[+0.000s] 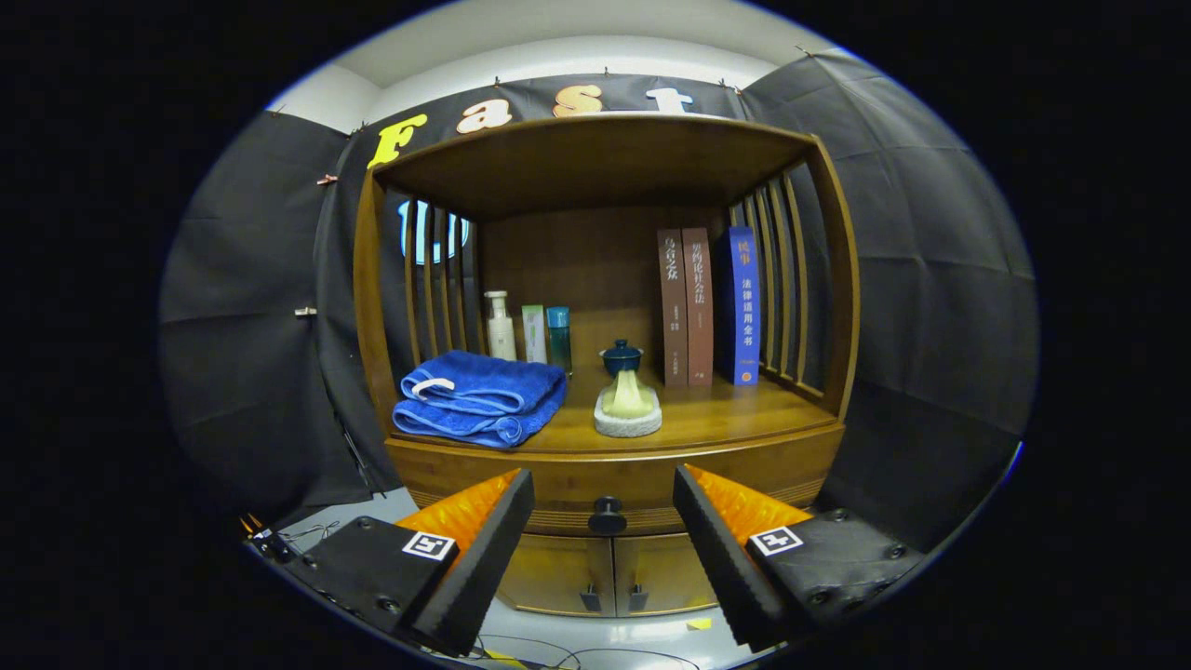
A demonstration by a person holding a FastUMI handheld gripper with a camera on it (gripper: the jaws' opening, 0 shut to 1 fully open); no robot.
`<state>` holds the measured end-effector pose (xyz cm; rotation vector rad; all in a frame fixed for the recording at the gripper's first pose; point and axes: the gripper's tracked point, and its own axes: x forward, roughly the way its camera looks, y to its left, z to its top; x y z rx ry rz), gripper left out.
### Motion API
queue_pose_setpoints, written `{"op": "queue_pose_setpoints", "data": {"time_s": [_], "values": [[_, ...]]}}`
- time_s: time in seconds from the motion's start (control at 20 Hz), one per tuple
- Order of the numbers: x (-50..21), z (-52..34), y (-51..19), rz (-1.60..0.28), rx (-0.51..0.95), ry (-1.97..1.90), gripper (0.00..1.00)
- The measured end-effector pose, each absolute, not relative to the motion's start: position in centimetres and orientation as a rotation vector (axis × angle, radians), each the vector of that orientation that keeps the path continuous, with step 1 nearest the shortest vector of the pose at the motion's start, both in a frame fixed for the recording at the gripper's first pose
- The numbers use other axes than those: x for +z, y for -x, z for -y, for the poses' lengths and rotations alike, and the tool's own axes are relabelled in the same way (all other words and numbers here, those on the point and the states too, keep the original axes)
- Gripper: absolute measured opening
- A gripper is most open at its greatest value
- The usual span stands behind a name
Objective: Pull open the drawer, take out the items inside it, and place them on the countertop above the cabinet.
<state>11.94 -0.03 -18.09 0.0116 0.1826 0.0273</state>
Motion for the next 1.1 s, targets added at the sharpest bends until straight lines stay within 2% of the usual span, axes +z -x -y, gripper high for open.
{"op": "queue_pose_setpoints", "data": {"time_s": [0.7,1.1], "values": [[-8.7,1.5,-11.1,-0.136,0.009,-0.045,0.99],[-8.3,1.5,-10.6,-0.147,0.009,-0.044,0.99]]}}
